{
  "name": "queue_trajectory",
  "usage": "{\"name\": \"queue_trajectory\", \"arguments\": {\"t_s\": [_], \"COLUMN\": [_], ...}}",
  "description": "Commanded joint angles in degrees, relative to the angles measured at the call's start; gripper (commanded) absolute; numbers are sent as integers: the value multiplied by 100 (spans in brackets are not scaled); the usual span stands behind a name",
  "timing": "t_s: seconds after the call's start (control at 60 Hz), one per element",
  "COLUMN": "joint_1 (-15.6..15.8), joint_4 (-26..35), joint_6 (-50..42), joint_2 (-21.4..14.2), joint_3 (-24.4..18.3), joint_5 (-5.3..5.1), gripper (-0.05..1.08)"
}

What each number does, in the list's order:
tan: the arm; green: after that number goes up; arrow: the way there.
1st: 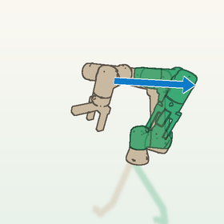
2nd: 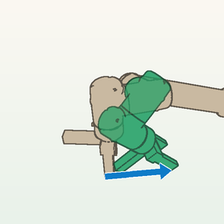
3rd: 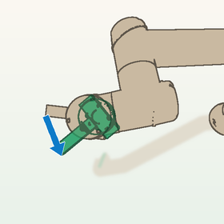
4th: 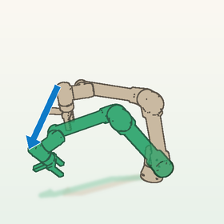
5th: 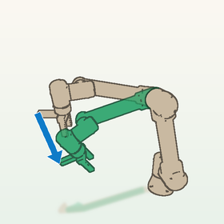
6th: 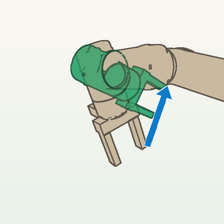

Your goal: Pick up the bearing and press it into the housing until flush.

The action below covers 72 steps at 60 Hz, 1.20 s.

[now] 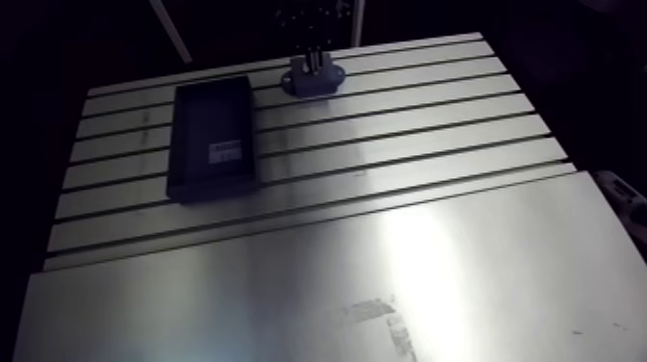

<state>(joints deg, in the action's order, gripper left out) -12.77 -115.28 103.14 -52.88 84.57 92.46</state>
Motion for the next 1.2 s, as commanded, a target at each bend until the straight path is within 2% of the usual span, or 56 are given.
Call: {"name": "queue_trajectory", "arguments": {"t_s": [0.017,1.2], "joint_1": [9,2], "joint_4": [1,-7], "joint_6": [1,18], "joint_2": [10,28], "joint_3": [20,20], "joint_5": [4,13], "gripper": [108,107]}}
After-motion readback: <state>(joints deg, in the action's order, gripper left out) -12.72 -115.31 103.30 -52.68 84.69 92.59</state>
